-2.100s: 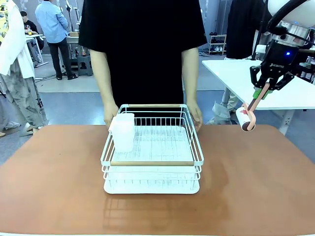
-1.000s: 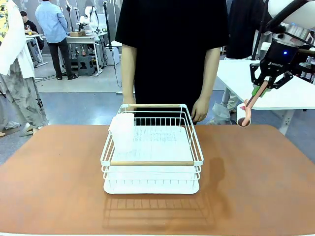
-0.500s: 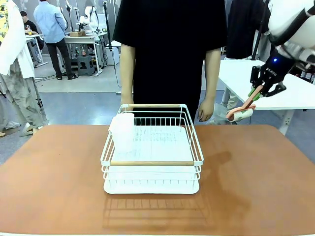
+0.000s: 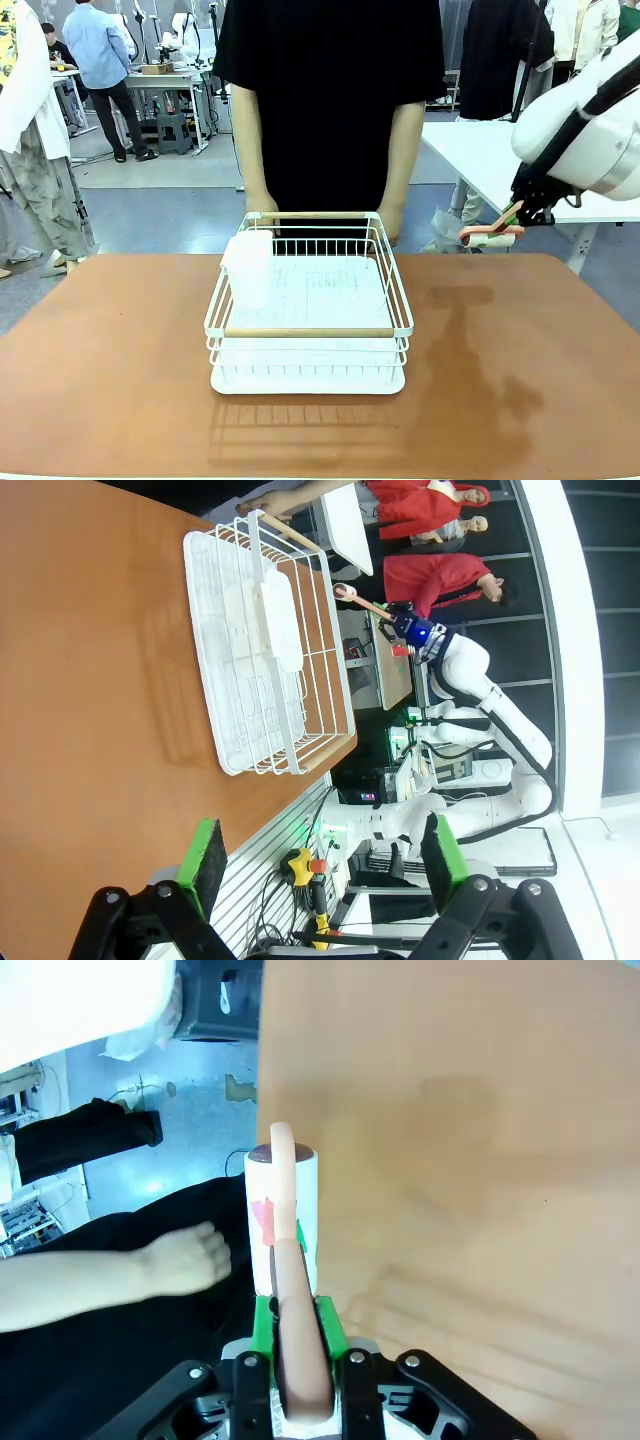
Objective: Clean the table.
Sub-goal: Place the Lint Roller down when the Dish drying rack is positioned in the middle of the table.
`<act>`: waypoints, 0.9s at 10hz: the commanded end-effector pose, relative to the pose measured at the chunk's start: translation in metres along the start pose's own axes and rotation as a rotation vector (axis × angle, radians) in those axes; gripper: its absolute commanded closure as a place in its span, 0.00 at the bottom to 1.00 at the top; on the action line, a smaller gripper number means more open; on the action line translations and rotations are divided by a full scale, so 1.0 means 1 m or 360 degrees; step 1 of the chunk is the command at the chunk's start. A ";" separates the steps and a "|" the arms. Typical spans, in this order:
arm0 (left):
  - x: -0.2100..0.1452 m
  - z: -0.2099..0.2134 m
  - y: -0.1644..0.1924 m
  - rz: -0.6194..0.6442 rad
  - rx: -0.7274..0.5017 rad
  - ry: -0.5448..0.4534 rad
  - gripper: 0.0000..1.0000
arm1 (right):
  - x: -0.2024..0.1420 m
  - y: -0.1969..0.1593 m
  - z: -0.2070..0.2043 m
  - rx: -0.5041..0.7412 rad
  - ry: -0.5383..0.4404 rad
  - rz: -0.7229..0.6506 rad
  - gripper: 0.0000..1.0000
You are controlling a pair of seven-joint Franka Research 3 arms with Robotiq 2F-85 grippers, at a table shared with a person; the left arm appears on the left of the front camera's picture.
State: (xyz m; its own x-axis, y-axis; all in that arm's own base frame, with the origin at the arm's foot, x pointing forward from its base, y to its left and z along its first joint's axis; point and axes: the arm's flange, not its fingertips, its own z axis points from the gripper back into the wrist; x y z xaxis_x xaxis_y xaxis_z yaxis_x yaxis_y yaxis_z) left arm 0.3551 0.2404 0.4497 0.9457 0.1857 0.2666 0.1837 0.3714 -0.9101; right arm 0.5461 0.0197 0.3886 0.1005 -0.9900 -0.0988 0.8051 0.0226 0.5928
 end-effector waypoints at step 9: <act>-0.003 0.002 -0.001 -0.0013 -0.0021 -0.0001 0.00 | -0.006 -0.057 -0.061 -0.0039 0.0041 -0.0013 0.78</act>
State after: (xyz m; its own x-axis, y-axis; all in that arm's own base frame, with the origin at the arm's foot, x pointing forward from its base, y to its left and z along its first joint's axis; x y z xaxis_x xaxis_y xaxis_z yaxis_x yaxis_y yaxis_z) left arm 0.3551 0.2404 0.4498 0.9458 0.1856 0.2666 0.1837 0.3714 -0.9101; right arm 0.5445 0.0351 0.3225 0.0920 -0.9864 -0.1361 0.8285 0.0000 0.5600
